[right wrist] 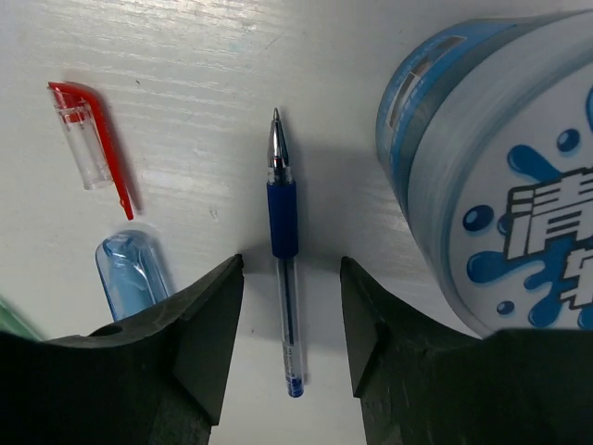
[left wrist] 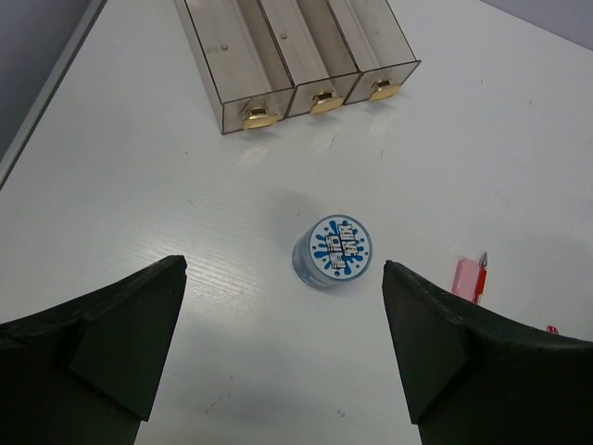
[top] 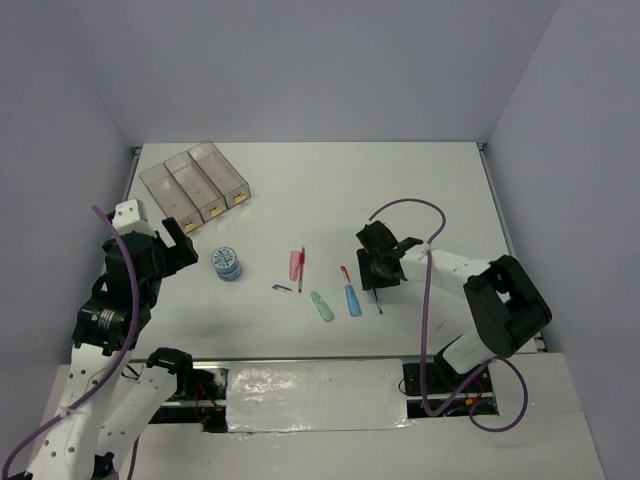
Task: Sort the stationery into containers
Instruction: Pick up the pen from the center of the board.
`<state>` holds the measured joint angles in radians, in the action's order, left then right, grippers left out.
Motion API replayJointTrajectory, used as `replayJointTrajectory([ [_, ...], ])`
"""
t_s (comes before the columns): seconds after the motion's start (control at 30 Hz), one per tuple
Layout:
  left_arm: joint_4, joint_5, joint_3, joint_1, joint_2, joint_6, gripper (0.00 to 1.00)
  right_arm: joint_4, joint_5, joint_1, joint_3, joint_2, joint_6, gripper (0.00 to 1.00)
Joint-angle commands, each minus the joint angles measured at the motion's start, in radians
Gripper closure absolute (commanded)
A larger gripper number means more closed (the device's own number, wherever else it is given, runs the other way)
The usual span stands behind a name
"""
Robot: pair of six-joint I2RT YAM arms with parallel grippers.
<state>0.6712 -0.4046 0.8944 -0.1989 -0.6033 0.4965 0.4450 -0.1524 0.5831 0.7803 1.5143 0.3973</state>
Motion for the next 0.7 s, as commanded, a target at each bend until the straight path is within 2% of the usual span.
replayJointTrajectory([
  [0.0,-0.047,0.015,0.001,0.000,-0.006,-0.022,0.01,-0.057,0.027,0.004,-0.042,-0.009,0.018,0.47],
  [0.07,-0.047,0.016,0.000,0.000,-0.007,-0.024,0.01,-0.066,0.028,0.009,-0.061,-0.023,0.028,0.48],
  [0.13,-0.047,0.015,0.001,0.000,-0.006,-0.024,0.01,-0.068,0.050,0.017,-0.070,-0.035,0.029,0.56],
  [0.3,-0.045,0.012,0.001,0.000,-0.009,-0.021,0.01,-0.019,0.068,0.032,-0.062,-0.034,0.041,0.61],
  [0.37,-0.045,0.013,0.000,0.000,-0.010,-0.023,0.01,-0.009,0.068,0.034,-0.070,-0.037,0.048,0.67],
  [0.43,-0.047,0.013,0.000,0.000,-0.010,-0.022,0.01,-0.002,0.070,0.043,-0.079,-0.042,0.054,0.86],
  [0.5,-0.045,0.013,0.001,0.000,-0.013,-0.022,0.01,0.004,0.063,0.053,-0.088,-0.045,0.060,1.00],
  [0.67,-0.036,0.000,0.011,0.000,-0.029,-0.013,0.01,-0.003,0.070,0.109,-0.096,-0.081,0.067,1.00],
])
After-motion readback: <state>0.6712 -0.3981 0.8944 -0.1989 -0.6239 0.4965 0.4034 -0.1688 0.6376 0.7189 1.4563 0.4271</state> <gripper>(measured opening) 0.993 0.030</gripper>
